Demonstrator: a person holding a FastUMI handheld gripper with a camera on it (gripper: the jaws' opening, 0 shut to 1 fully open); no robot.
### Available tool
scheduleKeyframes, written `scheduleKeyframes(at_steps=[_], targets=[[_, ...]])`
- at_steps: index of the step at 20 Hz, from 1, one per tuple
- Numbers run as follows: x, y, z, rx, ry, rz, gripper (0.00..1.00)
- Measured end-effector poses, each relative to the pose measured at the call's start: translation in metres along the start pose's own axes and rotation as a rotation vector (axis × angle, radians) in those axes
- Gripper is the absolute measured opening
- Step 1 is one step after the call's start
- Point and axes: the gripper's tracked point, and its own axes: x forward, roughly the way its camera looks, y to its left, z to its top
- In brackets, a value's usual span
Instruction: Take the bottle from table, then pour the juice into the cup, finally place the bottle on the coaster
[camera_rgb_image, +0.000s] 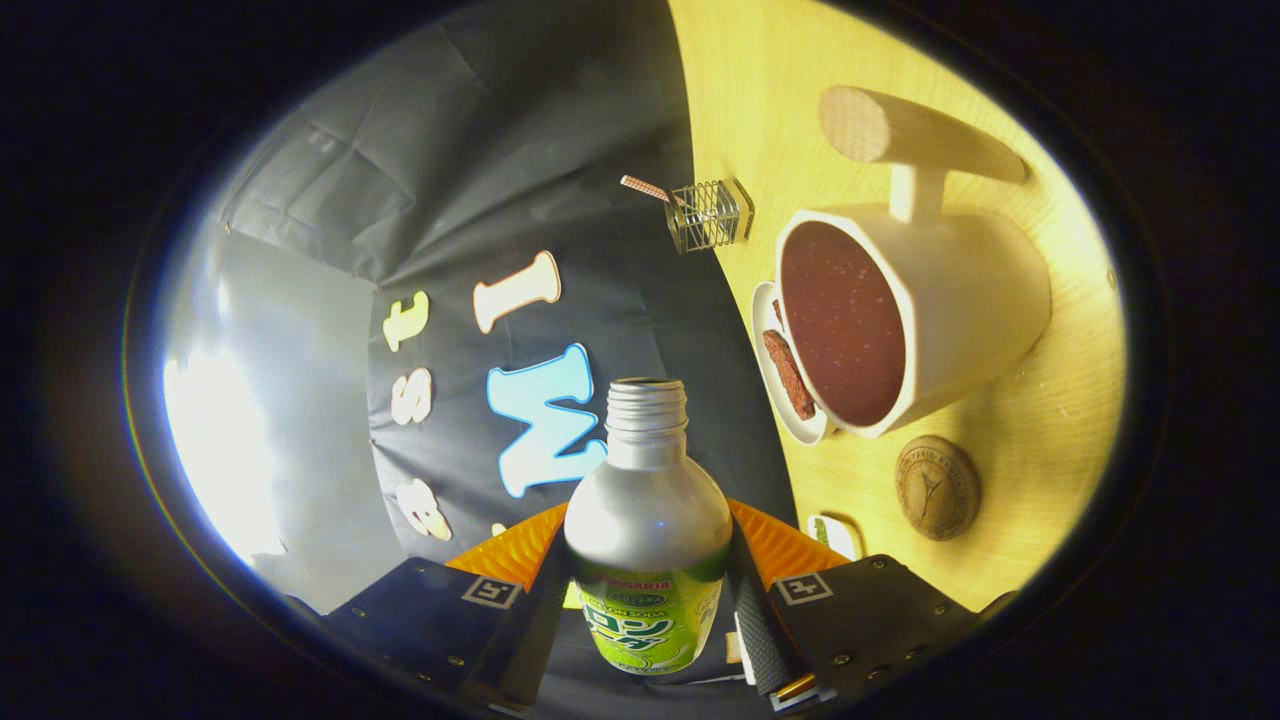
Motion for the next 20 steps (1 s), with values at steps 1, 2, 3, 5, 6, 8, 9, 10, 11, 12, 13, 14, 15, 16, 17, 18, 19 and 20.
scheduleKeyframes(at_steps=[1, 2, 3, 5, 6, 8, 9, 10, 11, 12, 13, 14, 15, 16, 17, 18, 19, 20], targets=[[-0.001, -0.001, -0.001, -0.019, 0.003, -0.006, 0.77], [-0.001, -0.003, -0.001, -0.040, 0.007, -0.014, 0.77], [0.000, -0.004, -0.002, -0.066, 0.012, -0.025, 0.77], [0.002, -0.009, -0.005, -0.144, 0.028, -0.048, 0.77], [0.000, -0.004, -0.003, -0.185, 0.036, -0.057, 0.77], [-0.001, -0.002, -0.005, -0.240, 0.047, -0.067, 0.77], [-0.001, -0.001, -0.005, -0.263, 0.051, -0.073, 0.77], [-0.001, 0.000, -0.004, -0.290, 0.055, -0.078, 0.77], [-0.001, 0.002, -0.002, -0.324, 0.053, -0.083, 0.77], [-0.001, 0.002, -0.001, -0.365, 0.056, -0.093, 0.77], [-0.002, 0.003, 0.001, -0.408, 0.056, -0.101, 0.77], [-0.003, 0.006, 0.003, -0.445, 0.057, -0.107, 0.77], [-0.003, 0.009, 0.003, -0.482, 0.061, -0.110, 0.77], [-0.003, 0.011, 0.001, -0.525, 0.066, -0.119, 0.77], [-0.003, 0.011, 0.001, -0.580, 0.071, -0.132, 0.77], [-0.005, 0.010, 0.002, -0.645, 0.074, -0.151, 0.77], [-0.006, 0.010, 0.003, -0.714, 0.078, -0.170, 0.77], [-0.007, 0.010, 0.005, -0.775, 0.075, -0.185, 0.77]])
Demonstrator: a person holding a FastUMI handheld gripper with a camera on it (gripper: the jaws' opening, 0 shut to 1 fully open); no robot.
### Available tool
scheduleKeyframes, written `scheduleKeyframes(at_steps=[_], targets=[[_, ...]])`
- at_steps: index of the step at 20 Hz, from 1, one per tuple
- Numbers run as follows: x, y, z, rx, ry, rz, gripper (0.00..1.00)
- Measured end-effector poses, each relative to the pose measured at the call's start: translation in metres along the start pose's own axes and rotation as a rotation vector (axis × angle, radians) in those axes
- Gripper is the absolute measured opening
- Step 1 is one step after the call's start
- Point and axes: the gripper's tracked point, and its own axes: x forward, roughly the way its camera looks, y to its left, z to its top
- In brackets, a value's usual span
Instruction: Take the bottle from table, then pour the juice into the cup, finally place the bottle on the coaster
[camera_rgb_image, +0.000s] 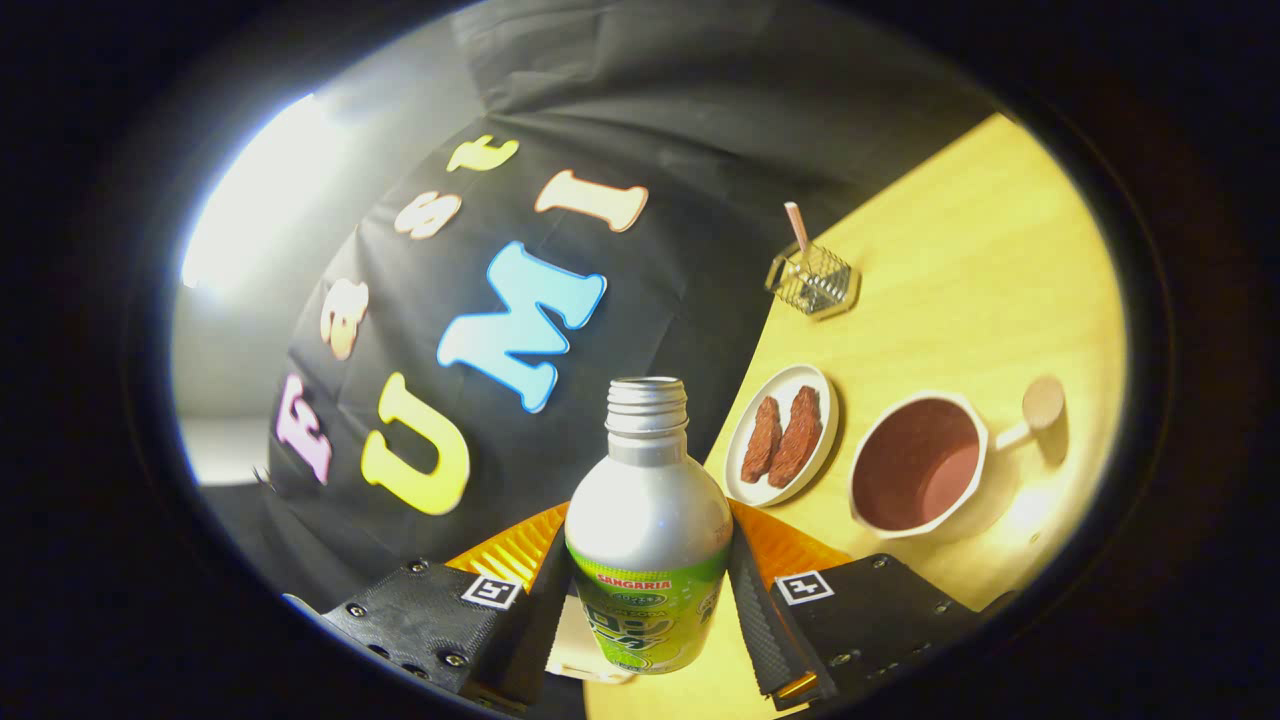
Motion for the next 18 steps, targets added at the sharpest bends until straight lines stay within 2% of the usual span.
scheduleKeyframes(at_steps=[6, 11, 18], targets=[[-0.002, 0.015, 0.002, -0.181, -0.005, -0.003, 0.77], [-0.005, 0.017, 0.010, -0.479, -0.024, -0.076, 0.77], [-0.006, 0.040, 0.014, -0.754, -0.081, -0.079, 0.77]])
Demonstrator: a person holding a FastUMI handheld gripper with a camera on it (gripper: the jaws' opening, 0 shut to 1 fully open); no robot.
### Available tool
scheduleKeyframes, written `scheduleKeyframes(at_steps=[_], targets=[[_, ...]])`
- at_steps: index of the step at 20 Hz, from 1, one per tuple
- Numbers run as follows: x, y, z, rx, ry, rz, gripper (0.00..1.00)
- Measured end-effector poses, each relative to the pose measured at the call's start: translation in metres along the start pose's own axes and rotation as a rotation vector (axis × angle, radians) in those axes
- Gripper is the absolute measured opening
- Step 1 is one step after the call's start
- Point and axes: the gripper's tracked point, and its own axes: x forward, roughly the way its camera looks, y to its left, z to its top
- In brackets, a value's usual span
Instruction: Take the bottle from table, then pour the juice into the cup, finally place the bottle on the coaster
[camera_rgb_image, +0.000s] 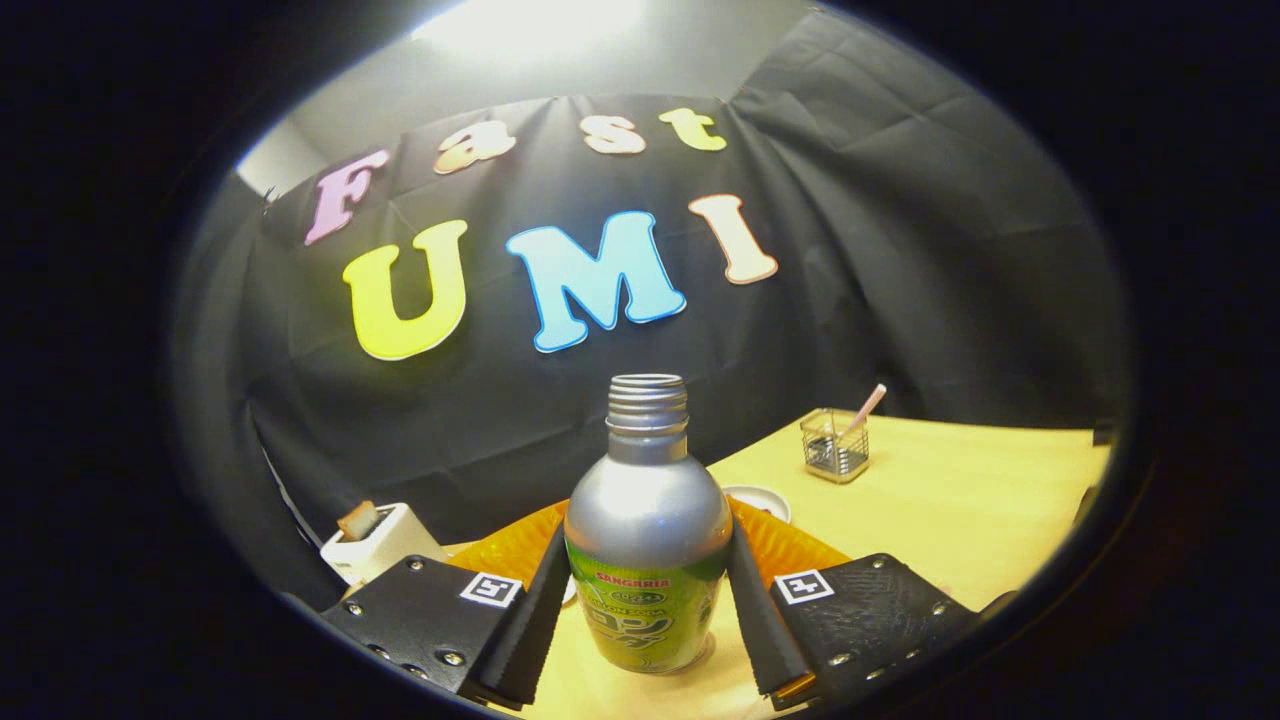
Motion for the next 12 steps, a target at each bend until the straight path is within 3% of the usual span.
scheduleKeyframes(at_steps=[8, 12], targets=[[-0.005, 0.014, 0.030, -0.252, -0.119, 0.015, 0.77], [0.001, 0.024, 0.021, -0.252, -0.117, 0.079, 0.77]])
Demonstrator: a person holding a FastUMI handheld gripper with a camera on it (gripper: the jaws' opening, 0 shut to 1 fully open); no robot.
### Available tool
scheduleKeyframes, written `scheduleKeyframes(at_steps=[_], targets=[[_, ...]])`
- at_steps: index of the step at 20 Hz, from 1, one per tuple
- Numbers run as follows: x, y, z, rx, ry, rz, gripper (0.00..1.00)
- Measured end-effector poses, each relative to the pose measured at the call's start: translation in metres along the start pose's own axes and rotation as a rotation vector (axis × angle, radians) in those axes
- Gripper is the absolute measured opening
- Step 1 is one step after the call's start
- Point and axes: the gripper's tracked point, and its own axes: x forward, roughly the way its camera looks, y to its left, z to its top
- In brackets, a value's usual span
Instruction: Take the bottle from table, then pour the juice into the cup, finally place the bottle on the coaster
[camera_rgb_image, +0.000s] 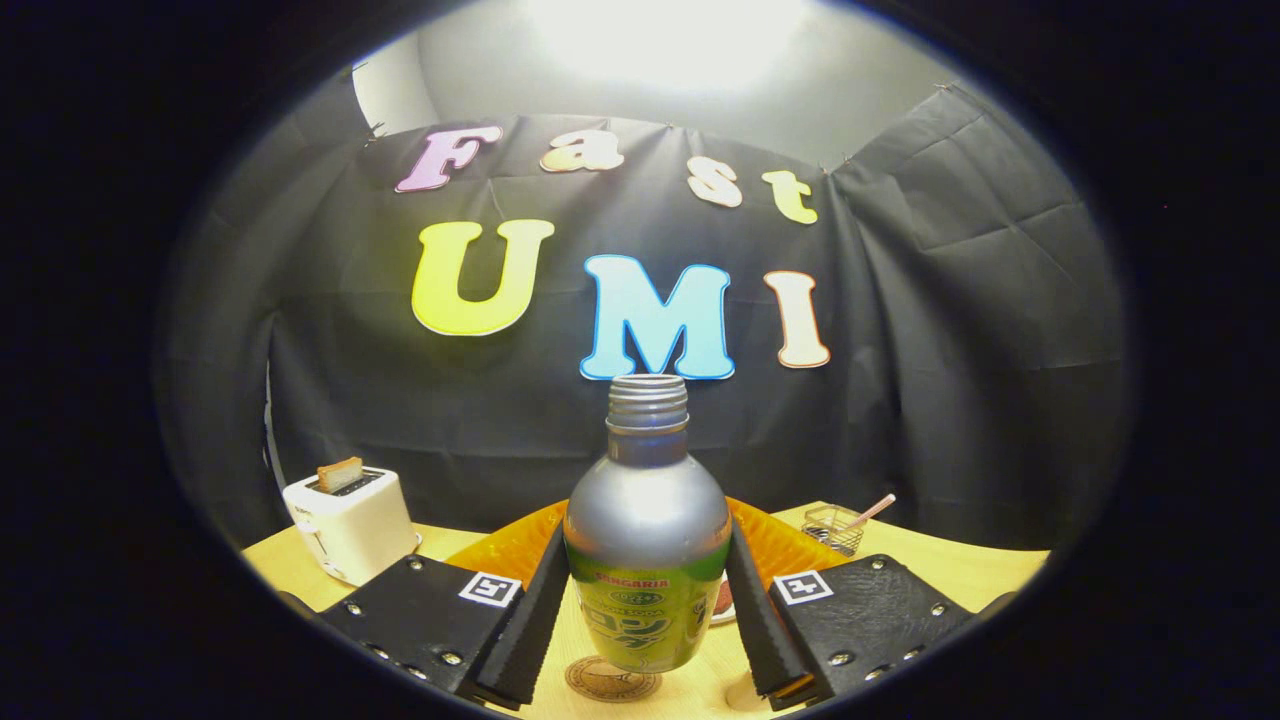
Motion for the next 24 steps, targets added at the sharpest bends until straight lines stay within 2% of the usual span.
scheduleKeyframes(at_steps=[9, 17, 24], targets=[[0.013, 0.014, -0.038, 0.053, 0.036, 0.078, 0.77], [0.026, 0.032, -0.085, -0.036, 0.090, 0.111, 0.77], [0.034, 0.038, -0.114, -0.027, 0.114, 0.122, 0.78]])
